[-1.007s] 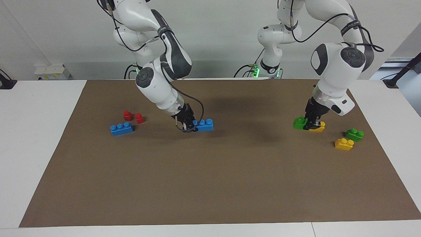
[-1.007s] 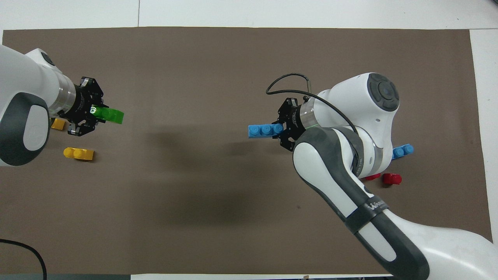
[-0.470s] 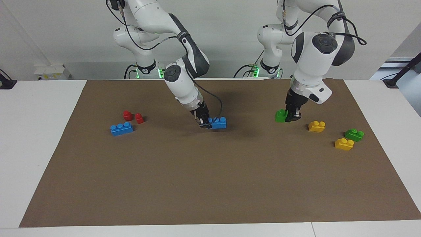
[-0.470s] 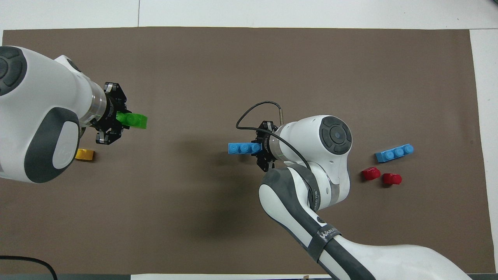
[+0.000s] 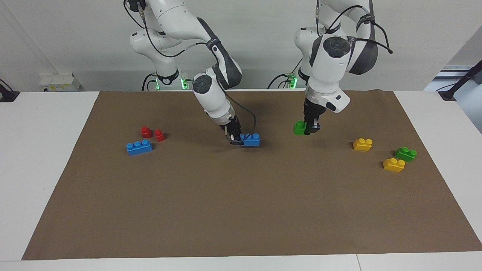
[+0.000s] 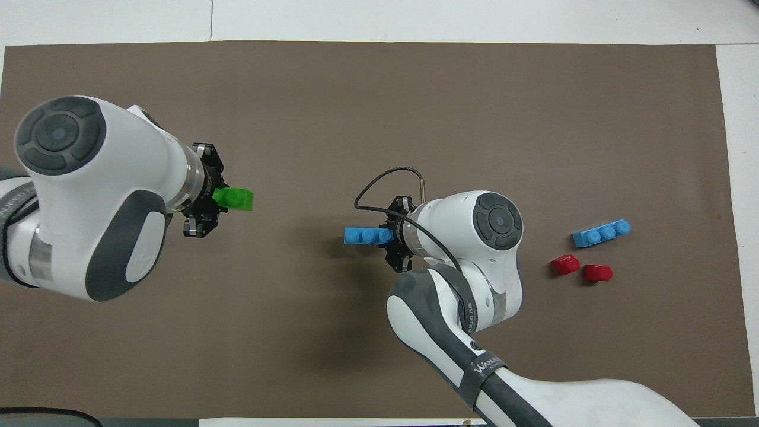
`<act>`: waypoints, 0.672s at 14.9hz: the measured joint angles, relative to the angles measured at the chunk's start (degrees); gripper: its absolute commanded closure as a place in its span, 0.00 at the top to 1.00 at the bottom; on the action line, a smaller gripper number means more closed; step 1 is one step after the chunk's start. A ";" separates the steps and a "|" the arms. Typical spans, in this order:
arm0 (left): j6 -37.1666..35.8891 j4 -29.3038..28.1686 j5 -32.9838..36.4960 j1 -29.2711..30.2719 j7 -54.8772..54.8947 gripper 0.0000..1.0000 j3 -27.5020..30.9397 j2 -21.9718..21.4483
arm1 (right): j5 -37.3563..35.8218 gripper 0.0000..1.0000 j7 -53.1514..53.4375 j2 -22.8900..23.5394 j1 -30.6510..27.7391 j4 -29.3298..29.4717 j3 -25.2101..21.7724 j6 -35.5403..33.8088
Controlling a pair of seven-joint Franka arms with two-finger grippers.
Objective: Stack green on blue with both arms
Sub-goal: 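Lift the green brick with the left gripper while the right gripper carries blue inward, then carry the green brick with the left gripper toward the blue brick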
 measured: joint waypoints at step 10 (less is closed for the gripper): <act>11.99 -9.86 0.00 -8.01 -13.60 0.00 -0.07 -1.59 | 0.00 0.00 0.79 1.50 2.03 -2.99 -0.01 6.56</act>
